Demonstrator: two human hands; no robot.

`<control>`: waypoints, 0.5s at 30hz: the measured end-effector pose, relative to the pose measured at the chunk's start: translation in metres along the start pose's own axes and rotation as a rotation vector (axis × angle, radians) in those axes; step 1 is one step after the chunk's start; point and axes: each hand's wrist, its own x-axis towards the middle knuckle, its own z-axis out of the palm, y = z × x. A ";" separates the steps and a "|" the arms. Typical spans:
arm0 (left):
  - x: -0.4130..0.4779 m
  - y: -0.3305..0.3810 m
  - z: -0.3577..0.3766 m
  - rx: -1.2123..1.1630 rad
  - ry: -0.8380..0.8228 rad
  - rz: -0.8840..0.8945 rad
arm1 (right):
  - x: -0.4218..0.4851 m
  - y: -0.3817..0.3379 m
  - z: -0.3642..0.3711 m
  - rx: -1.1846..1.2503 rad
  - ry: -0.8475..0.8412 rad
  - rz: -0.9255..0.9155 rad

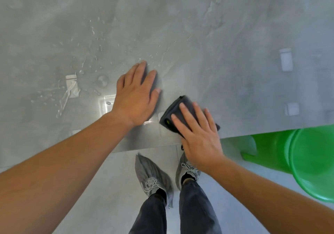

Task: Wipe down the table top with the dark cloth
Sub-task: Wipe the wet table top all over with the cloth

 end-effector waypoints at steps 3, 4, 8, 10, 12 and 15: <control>0.001 -0.006 -0.003 -0.022 -0.006 0.025 | 0.024 0.019 -0.006 -0.012 -0.014 0.026; 0.001 -0.008 -0.004 -0.026 -0.003 0.026 | 0.038 0.027 -0.009 0.010 0.010 0.123; 0.000 -0.011 -0.005 -0.062 -0.009 0.032 | 0.081 0.021 -0.016 0.080 0.091 0.498; 0.000 -0.012 -0.006 -0.106 -0.030 0.018 | 0.076 0.001 -0.010 0.048 0.069 0.388; 0.001 -0.012 -0.007 -0.128 -0.058 0.016 | 0.061 -0.005 -0.005 0.011 0.003 0.187; 0.002 -0.014 -0.009 -0.109 -0.090 0.028 | 0.069 0.021 -0.013 -0.009 -0.051 0.061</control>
